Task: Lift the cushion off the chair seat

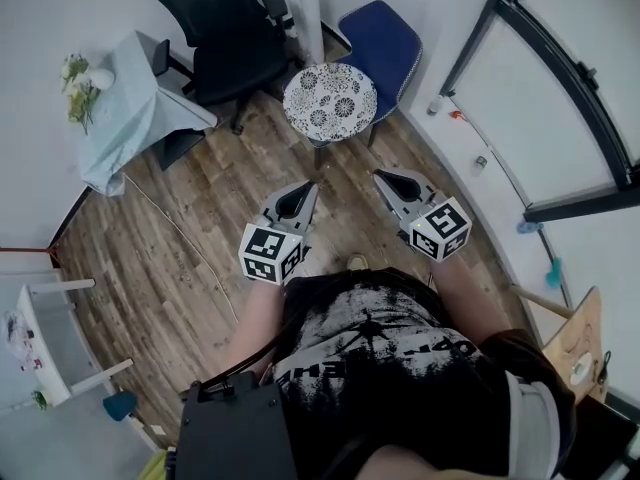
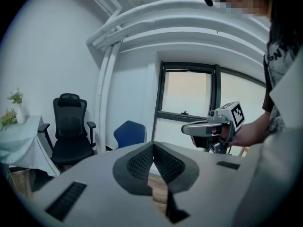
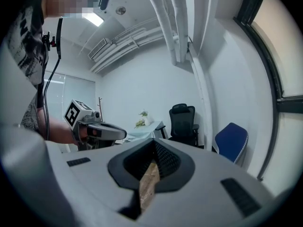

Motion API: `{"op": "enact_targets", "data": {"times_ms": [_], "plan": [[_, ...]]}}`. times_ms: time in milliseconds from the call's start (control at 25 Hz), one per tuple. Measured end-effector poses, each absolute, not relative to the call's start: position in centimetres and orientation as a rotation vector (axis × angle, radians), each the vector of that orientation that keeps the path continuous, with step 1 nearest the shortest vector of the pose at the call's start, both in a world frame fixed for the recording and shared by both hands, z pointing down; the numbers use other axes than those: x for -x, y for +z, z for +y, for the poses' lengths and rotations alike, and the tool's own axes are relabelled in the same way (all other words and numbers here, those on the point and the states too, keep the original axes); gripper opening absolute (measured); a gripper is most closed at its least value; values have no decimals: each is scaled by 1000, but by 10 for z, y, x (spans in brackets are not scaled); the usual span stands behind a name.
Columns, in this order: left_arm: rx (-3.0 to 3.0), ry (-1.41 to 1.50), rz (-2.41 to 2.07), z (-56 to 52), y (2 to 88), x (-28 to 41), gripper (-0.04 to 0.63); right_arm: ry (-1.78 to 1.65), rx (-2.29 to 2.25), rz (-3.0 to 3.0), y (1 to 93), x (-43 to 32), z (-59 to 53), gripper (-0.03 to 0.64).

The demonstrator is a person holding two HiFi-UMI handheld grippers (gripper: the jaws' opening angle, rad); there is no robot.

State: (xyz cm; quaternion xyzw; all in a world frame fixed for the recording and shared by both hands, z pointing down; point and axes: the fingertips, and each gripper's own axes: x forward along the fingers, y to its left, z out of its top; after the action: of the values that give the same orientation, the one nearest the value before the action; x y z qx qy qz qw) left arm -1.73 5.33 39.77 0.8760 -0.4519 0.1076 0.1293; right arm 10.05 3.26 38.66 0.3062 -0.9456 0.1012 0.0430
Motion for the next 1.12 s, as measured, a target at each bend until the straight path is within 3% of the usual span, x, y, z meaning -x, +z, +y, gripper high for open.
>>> {"op": "enact_targets", "data": {"times_ms": [560,1120], "plan": [[-2517,318,-1301,12,418,22,12,329,-931,-2850,410,-97,-11,17],[-2624,338,-1140,-96,412,69,12,348,-1075,-2799,410,-43,-94,17]]}}
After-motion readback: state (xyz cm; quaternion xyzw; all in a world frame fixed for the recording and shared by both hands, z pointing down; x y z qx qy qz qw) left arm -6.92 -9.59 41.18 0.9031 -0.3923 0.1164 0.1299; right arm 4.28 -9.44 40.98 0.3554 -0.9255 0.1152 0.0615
